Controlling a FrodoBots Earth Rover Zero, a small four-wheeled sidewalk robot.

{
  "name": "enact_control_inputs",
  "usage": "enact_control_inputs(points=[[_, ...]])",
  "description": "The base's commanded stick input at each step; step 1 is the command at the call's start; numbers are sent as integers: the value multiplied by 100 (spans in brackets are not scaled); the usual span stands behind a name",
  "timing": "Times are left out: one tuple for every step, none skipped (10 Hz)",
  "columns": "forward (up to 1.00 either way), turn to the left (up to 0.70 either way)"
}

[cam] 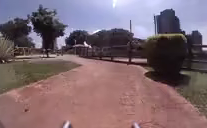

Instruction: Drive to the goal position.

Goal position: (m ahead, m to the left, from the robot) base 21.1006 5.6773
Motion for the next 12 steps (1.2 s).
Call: enact_control_inputs(points=[[70,0],[70,0],[70,0],[70,0],[70,0],[70,0],[70,0],[70,0],[70,0],[70,0],[70,0],[70,0]])
